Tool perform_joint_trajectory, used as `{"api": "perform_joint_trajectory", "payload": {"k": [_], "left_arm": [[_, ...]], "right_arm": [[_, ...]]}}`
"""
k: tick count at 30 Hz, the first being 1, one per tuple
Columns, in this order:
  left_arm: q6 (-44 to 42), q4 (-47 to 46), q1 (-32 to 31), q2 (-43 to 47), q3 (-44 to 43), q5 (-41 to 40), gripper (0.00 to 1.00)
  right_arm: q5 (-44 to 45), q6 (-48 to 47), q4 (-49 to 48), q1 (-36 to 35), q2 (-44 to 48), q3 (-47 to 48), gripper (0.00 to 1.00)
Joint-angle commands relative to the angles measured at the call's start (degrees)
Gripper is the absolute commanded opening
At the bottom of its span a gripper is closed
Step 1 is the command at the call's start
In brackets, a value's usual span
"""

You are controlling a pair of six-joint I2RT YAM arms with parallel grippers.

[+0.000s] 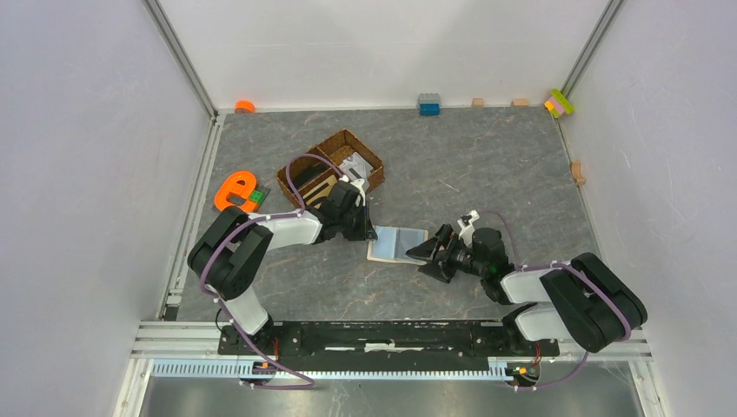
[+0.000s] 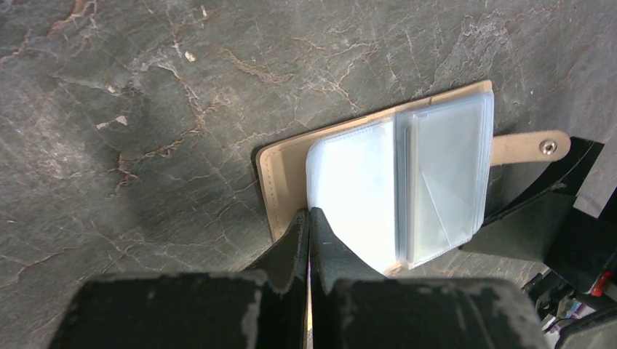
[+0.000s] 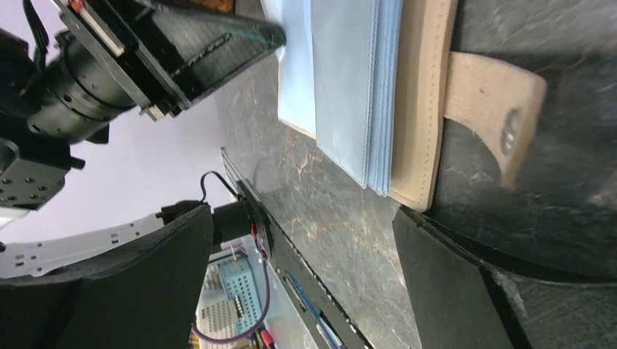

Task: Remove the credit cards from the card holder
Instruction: Pick up the card holder from the center of the board.

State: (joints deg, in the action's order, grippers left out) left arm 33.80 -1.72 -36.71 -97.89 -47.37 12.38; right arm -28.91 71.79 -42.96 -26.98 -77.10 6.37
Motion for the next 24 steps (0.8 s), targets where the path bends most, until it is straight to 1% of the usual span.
{"api": "perform_joint_trajectory", "payload": {"k": [1, 5, 7, 10, 12, 14, 15, 16, 18, 21, 24], "left_arm": [[0.9, 2.0, 0.0, -0.4, 1.3, 0.7, 0.02], [0.9, 2.0, 0.0, -0.3, 1.3, 1.0, 0.02], [1.1, 2.0, 0.0, -0.5, 1.4, 1.9, 0.02], [1.6, -0.4, -0.3, -0.9, 1.6, 3.8, 0.02], [1.6, -0.9, -0.8, -0.3, 1.9, 4.0, 0.03], [1.6, -1.0, -0.9, 0.7, 2.2, 3.5, 0.04], [1.5, -0.6, -0.9, 1.1, 2.3, 2.7, 0.03], [1.3, -0.2, -0.9, 1.3, 2.3, 2.0, 0.04], [1.1, 0.0, -1.0, 1.1, 2.2, 1.4, 0.04], [1.1, 0.4, -0.9, 0.4, 1.7, 1.6, 0.03], [1.0, 0.5, -1.0, 0.4, 1.7, 1.4, 0.03]], "right_arm": [[3.6, -1.0, -0.6, 2.4, -1.1, 0.5, 0.98], [4.8, -1.4, 0.2, 4.1, -0.9, 0.1, 0.98], [7.1, -1.6, 1.1, 4.4, 0.1, -0.1, 0.98], [10.4, -4.4, 5.8, 4.6, 1.5, 1.7, 0.98], [10.3, -5.1, 7.3, 4.6, 0.6, 3.0, 0.98], [8.3, -6.6, 8.6, 5.2, -0.2, 4.2, 0.98], [7.7, -8.7, 10.9, 5.7, 0.2, 5.4, 0.98], [8.4, -12.1, 15.5, 6.2, 1.3, 7.0, 0.98], [12.8, -17.5, 22.7, 6.9, 4.3, 9.4, 0.98], [18.1, -23.0, 28.6, 7.0, 6.7, 11.4, 0.98], [19.5, -26.8, 34.4, 7.3, 5.2, 15.1, 0.98]]}}
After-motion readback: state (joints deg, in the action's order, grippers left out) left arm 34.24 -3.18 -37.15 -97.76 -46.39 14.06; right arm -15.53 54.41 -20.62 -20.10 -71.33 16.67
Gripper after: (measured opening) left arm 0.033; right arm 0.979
